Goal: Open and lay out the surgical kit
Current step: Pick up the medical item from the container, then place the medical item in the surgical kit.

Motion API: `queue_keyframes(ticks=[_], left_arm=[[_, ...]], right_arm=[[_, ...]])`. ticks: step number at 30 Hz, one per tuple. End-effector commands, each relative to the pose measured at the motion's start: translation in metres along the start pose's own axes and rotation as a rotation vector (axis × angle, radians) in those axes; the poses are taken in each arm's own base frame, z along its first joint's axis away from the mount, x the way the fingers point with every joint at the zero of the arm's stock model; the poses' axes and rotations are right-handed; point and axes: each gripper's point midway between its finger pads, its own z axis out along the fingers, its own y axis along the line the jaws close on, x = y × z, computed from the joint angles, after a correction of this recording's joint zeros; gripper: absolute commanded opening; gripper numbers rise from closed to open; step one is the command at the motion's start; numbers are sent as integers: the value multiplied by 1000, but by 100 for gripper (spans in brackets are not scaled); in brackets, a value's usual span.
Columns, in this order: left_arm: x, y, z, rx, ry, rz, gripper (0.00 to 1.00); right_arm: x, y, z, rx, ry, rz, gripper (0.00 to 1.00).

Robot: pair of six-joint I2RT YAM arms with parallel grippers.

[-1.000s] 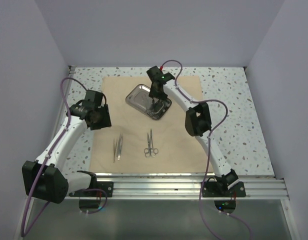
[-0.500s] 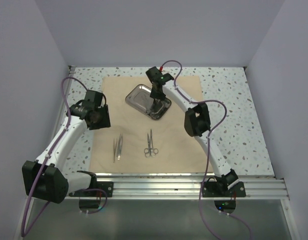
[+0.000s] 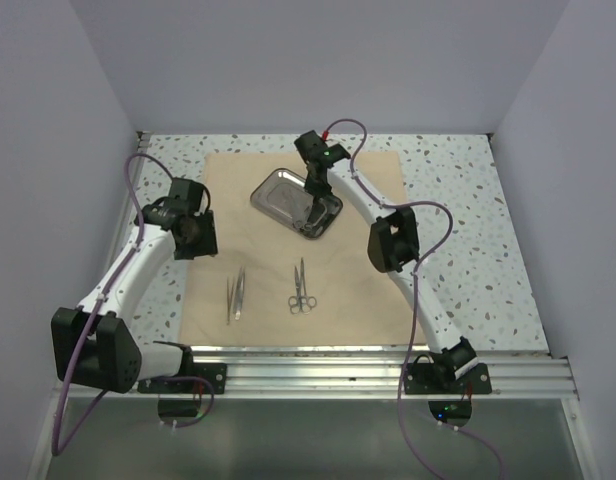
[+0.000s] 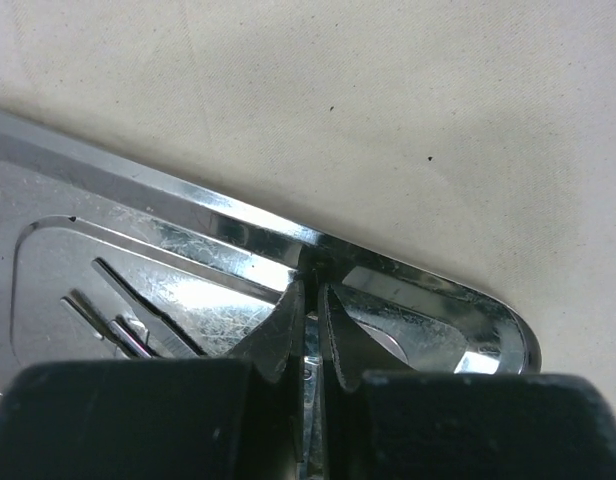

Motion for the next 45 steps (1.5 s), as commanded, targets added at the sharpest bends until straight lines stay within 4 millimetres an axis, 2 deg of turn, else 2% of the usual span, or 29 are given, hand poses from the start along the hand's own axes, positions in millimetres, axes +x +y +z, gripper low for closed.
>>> queue_keyframes(ticks=[1,3,6,7,10,11,13,14,17,18,20,21,23,27,28,30,31,32,33,34,35,36,37,38,39,42,45], left_arm=[[-18,0,-2,5,-45,12,54],[-18,-1,0,9,-41,14,54],[-19,-2,1,13,-37,15,54],[-19,-2,1,15,-38,12,54],[-20,-3,2,23,-40,13,54],[-21,-5,2,27,-40,13,54],[-24,-7,1,36,-47,12,54],[-25,-7,1,39,-48,10,54],[-28,-9,-1,50,-57,9,54],[-29,-10,-1,54,-60,7,54],[-30,-12,-3,67,-64,6,53],[-31,-13,-3,71,-68,2,53],[-32,-16,-5,87,-76,-3,53],[-34,-20,-7,110,-86,-11,53],[-34,-21,-7,114,-87,-13,53],[-36,-22,-9,121,-95,-15,53],[-38,-24,-9,128,-97,-15,53],[-39,-25,-10,132,-102,-21,53],[-41,-26,-10,138,-106,-23,53],[-42,-28,-11,149,-108,-25,53],[-44,-30,-11,154,-109,-31,53],[-46,-31,-11,158,-109,-33,53],[-49,-32,-13,160,-116,-36,53],[-49,-37,-12,181,-106,-37,53],[-51,-38,-13,185,-107,-40,53],[-59,-43,-14,199,-116,-40,53],[-66,-45,-14,203,-116,-41,53]], right_arm=[[35,-19,37,62,95,-24,0],[31,-17,34,50,92,-19,0],[11,-2,15,-23,53,-2,0],[-1,5,-3,-65,36,8,0],[-24,14,-30,-133,6,57,0],[-39,14,-46,-154,-15,85,0],[-48,13,-62,-177,-22,112,0],[-59,15,-82,-213,-40,127,0],[-60,13,-99,-237,-21,138,0],[-65,14,-112,-255,-26,148,0],[-59,12,-118,-263,-8,155,0],[-62,14,-135,-293,-11,164,0],[-52,9,-138,-282,11,157,0],[-31,4,-160,-292,49,119,0],[-21,0,-169,-293,63,103,0],[1,9,-181,-318,78,55,0],[17,5,-188,-316,96,35,0],[33,16,-196,-345,99,0,0],[44,20,-199,-363,105,-26,0],[64,16,-194,-352,139,-50,0],[76,24,-204,-384,139,-71,0],[85,26,-204,-400,146,-78,0],[104,19,-195,-387,176,-96,0],[113,26,-202,-425,175,-108,0],[122,27,-201,-429,183,-123,0],[161,18,-189,-408,223,-178,0],[176,18,-181,-414,230,-191,0]])
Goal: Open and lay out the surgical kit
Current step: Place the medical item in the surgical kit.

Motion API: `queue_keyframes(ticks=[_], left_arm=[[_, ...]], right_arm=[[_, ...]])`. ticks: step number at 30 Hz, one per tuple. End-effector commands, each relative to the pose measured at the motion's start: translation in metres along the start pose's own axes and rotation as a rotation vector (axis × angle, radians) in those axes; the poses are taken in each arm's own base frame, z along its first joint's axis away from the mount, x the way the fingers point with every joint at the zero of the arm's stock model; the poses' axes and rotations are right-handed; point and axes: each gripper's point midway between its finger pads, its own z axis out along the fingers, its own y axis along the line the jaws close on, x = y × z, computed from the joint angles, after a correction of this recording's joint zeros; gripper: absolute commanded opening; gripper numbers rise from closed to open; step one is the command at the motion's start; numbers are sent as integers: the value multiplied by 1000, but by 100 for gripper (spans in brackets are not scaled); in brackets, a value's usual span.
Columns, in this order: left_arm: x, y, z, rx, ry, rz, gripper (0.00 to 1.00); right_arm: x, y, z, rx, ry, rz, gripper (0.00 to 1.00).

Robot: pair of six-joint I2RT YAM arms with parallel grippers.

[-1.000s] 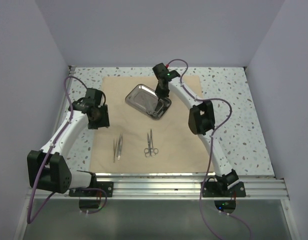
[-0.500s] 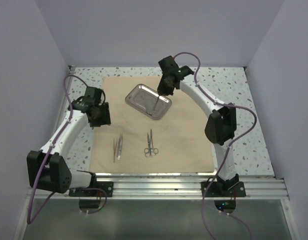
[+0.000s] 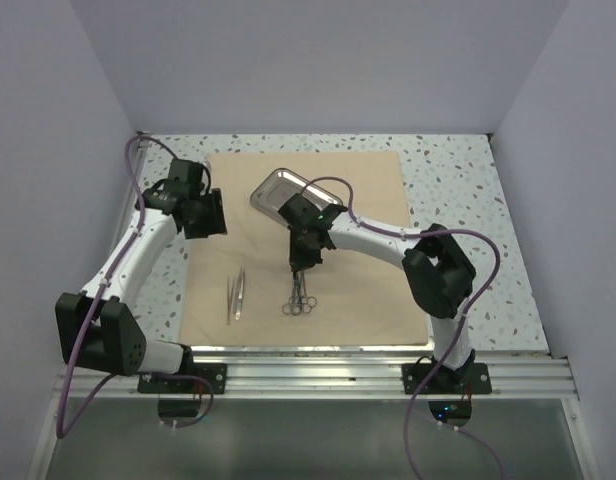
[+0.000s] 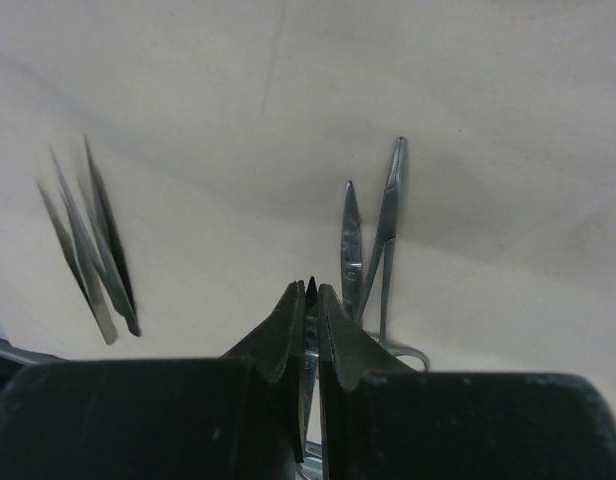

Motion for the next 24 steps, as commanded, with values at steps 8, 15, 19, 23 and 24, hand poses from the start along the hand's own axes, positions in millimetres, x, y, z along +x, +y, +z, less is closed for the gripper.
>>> queue_keyframes(ticks=[8,15,19,23,24], left_arm=[[-53,-28,4,86,-62,-36,53],[-82,-72,32,155,-78,-36,52],[-76,-119,78,148,-8,6,50],[-75,-152,112,142,36,13,50],[-83,-162,114,152,21,13,50]], right_arm=[[-36,20,-23,-57,-140,-57,60],[-65,12,-110,-39,-304,-100,63],[-62,-15,-154,25,-343,-110,63],[-58,-51,-187,76,-386,-68,63],[-54,-62,-196,86,-398,-54,62]])
